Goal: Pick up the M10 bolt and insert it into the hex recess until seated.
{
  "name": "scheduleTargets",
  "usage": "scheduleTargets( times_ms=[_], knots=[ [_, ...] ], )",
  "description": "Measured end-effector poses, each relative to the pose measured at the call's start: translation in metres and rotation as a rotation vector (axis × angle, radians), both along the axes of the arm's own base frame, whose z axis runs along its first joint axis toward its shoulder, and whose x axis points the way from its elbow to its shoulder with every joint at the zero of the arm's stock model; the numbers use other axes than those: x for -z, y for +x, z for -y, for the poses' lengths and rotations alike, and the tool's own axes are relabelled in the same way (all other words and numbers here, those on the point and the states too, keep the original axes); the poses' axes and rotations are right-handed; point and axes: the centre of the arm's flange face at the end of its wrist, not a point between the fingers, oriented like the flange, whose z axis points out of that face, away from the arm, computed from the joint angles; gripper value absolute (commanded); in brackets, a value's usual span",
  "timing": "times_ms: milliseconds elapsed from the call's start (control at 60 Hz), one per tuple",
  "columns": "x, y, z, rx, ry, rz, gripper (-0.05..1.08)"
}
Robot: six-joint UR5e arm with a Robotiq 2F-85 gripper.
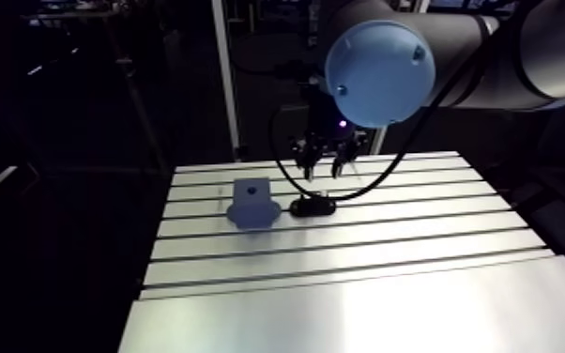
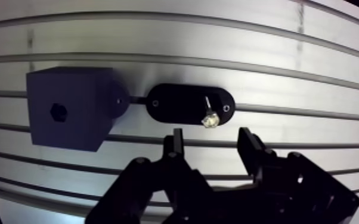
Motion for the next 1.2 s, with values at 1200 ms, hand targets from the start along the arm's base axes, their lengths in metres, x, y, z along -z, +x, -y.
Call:
scheduleTargets(
  times_ms=[1200],
  knots=[
    [0.028,-0.008,-0.002,-0.001,-0.001,0.012,0.42]
  ],
)
